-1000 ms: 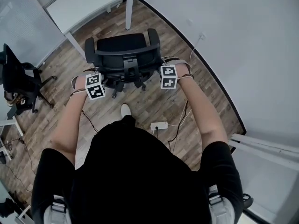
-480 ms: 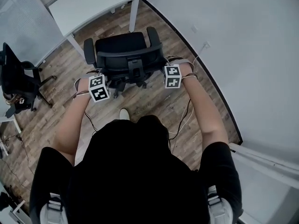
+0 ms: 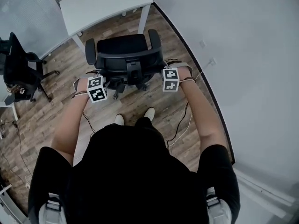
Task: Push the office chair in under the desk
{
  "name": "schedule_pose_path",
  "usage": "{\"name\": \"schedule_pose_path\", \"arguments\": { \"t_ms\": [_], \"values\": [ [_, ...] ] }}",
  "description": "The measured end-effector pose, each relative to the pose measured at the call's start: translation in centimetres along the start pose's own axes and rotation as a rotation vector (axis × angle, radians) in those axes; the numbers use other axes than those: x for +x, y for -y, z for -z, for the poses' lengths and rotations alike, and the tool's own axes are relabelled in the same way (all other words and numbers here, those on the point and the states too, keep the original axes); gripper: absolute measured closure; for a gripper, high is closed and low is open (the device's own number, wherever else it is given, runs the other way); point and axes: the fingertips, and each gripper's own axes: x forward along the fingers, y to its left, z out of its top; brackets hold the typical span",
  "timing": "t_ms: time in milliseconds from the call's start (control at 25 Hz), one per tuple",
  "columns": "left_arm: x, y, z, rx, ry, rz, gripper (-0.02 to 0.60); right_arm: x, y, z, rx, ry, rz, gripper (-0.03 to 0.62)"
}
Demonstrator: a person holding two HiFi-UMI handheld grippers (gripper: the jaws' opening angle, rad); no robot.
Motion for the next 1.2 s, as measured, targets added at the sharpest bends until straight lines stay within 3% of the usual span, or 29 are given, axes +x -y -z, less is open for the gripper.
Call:
{"name": "schedule_pose_path", "arguments": {
  "t_ms": [160, 360, 1000, 1200],
  "values": [
    [0.8, -1.8, -0.7, -0.038, -0.016, -0.018, 0.5, 1.1, 2.4, 1.3, -0.036, 0.018, -0.002, 0.488],
    [2.3, -8.0, -1.5, -0.087, -0.032, -0.028, 0.499, 3.3, 9.2, 3.7, -0.085, 0.044, -0.018, 0.488],
    [4.5, -10.3, -1.3, -0.162, -0.096, -0.107, 0.503, 6.2, 13.2, 4.6, -0.187, 0.084, -0.004, 0.49],
    [3.9, -9.4, -1.4, -0.163, -0.104, -0.123, 0.506, 5.5, 12.7, 4.3, -0.192, 0.08, 0.001, 0.49]
  ]
}}
